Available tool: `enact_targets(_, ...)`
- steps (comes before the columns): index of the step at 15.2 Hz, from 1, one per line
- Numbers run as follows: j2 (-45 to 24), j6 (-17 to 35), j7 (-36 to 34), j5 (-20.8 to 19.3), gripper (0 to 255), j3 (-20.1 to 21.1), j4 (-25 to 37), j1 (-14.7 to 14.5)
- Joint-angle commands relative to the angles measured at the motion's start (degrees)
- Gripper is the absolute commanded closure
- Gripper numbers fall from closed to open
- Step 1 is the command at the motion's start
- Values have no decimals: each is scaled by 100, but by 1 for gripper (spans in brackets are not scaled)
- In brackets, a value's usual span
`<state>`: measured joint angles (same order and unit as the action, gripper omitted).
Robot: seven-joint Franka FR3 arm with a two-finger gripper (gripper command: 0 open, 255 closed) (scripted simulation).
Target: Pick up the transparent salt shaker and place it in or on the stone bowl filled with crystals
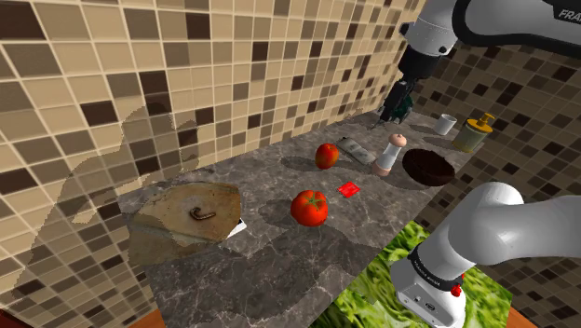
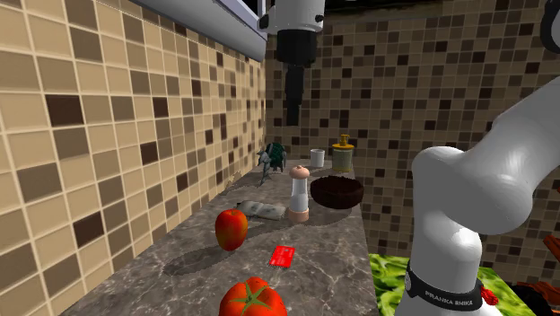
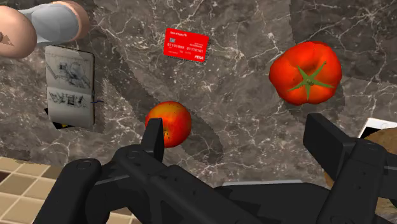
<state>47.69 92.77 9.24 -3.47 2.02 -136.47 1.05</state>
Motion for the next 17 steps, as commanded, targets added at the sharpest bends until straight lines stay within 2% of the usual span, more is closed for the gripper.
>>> enact_targets(1, 0, 0, 0, 0, 0, 0, 0, 0)
enact_targets(9, -482, 937, 461, -623, 0, -724, -494, 467)
enact_targets(17, -1358, 1953, 872, -1172, 0, -1469, -610, 929)
